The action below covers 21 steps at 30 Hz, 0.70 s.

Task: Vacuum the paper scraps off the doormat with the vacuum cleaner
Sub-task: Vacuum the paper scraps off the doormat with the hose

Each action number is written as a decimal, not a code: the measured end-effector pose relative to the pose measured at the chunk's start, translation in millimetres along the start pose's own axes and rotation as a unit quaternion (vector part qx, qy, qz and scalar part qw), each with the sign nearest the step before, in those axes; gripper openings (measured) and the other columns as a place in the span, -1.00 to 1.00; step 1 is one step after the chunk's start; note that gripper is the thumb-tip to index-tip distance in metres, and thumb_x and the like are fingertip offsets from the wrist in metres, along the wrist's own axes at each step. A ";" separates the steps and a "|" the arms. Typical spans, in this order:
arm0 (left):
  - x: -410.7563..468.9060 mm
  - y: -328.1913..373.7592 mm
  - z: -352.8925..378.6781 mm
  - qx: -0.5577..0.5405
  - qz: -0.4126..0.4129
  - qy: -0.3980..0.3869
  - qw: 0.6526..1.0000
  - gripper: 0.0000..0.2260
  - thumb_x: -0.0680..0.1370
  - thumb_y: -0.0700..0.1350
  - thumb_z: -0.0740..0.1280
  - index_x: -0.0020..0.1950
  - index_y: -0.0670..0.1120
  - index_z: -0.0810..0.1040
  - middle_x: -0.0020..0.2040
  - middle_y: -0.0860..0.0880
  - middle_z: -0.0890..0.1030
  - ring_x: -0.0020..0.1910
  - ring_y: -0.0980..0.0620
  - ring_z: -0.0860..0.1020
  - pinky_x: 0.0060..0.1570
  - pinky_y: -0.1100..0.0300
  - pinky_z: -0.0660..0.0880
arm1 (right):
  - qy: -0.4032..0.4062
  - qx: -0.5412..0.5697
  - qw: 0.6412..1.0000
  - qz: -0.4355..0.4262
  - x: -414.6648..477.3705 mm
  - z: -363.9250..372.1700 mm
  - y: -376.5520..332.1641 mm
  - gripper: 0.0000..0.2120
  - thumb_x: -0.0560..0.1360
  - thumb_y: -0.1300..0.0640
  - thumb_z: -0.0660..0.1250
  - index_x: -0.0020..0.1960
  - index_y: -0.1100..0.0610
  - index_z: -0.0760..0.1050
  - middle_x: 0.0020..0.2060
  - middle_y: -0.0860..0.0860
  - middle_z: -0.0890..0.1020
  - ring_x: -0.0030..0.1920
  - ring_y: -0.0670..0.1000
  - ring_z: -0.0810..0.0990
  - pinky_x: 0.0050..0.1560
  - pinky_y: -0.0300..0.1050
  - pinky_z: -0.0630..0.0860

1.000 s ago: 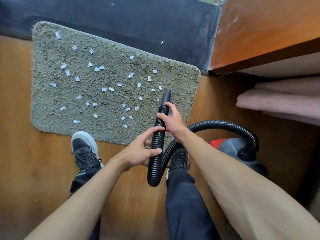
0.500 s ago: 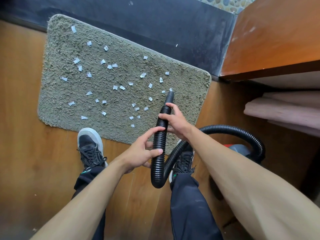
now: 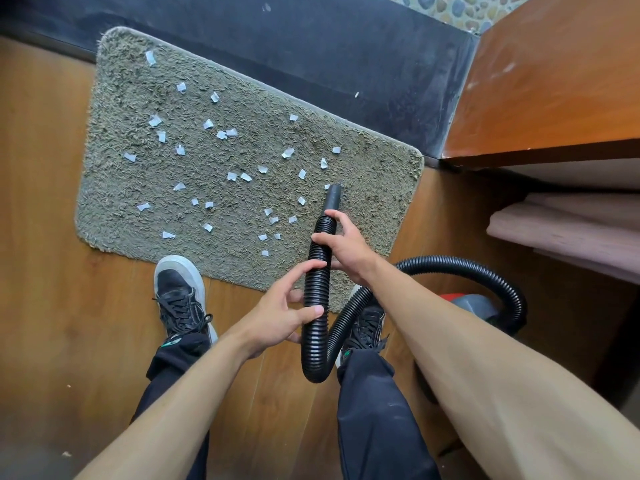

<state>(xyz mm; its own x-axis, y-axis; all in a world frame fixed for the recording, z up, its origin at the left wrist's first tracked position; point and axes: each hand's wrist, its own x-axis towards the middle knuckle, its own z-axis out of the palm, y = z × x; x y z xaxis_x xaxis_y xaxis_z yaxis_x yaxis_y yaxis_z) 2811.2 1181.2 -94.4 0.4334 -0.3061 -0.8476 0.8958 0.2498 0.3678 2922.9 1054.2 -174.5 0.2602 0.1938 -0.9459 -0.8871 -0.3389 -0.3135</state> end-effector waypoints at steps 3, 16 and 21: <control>-2.2 -2.8 -2.1 -0.004 0.000 0.001 1.000 -0.43 0.57 -0.32 0.33 0.35 0.30 0.38 -0.05 -0.12 0.61 -0.10 -0.04 0.63 -0.25 0.06 0.59 | -0.012 -0.010 1.000 0.002 0.1 4.7 -0.9 -0.44 0.52 0.29 0.35 0.45 0.00 0.27 0.14 0.14 0.55 -0.05 0.07 0.65 -0.20 -0.03 0.63; 12.0 15.7 -11.5 -0.025 0.029 0.014 0.999 -0.45 0.59 -0.33 0.31 0.36 0.27 0.37 -0.04 -0.12 0.60 -0.11 -0.04 0.61 -0.26 0.08 0.59 | -0.011 -0.049 0.998 -0.036 15.8 9.4 -36.5 -0.45 0.51 0.32 0.36 0.42 0.00 0.30 0.08 0.13 0.56 -0.09 0.06 0.64 -0.03 0.10 0.65; 18.8 24.6 -12.8 -0.012 0.034 0.007 0.999 -0.44 0.59 -0.32 0.31 0.37 0.28 0.36 -0.02 -0.14 0.58 -0.10 -0.04 0.60 -0.23 0.02 0.60 | 0.002 -0.041 0.998 -0.045 19.2 5.6 -43.7 -0.46 0.52 0.32 0.35 0.42 0.01 0.30 0.03 0.09 0.57 -0.11 0.03 0.64 -0.15 0.01 0.67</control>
<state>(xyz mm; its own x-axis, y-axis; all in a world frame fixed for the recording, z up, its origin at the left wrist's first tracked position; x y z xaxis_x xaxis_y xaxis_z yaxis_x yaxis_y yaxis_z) 2840.2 1193.4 -106.2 0.4918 -0.2744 -0.8263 0.8614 0.2917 0.4158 2964.6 1077.9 -178.5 0.3395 0.2239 -0.9135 -0.8260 -0.3936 -0.4035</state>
